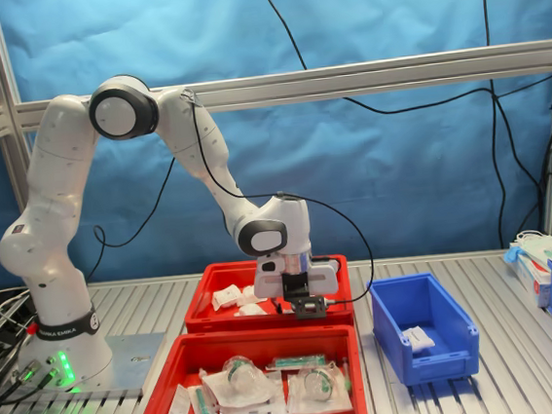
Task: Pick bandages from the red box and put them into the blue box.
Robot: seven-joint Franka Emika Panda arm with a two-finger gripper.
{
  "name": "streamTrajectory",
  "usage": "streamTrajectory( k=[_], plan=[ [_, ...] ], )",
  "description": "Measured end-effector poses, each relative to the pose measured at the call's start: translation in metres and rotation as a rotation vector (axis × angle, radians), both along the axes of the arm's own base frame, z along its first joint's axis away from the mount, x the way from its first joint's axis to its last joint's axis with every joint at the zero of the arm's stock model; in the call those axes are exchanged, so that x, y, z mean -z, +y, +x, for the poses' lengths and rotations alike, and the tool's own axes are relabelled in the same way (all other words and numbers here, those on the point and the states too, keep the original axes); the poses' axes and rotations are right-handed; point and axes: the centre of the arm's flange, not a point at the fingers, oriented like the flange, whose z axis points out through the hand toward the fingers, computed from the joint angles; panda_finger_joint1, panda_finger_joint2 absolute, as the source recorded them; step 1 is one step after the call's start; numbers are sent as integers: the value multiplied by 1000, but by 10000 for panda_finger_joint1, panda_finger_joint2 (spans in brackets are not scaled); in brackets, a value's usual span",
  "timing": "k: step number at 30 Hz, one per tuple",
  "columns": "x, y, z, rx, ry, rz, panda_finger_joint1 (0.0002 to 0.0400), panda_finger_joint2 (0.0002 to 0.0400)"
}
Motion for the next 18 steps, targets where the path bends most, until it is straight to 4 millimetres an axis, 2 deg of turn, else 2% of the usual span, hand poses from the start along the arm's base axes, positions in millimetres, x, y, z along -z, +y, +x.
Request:
streamTrajectory(
  k=[4,5,9,10,14,15,18],
  plan=[
    [0,0,0,0,0,0,392,392],
    [0,0,0,0,0,0,345,345],
    [0,0,0,0,0,0,345,345],
    [0,0,0,0,0,0,294,294],
    [0,0,0,0,0,0,294,294],
    [0,0,0,0,0,0,245,245],
    [1,0,1,0,0,0,245,245]
  ],
)
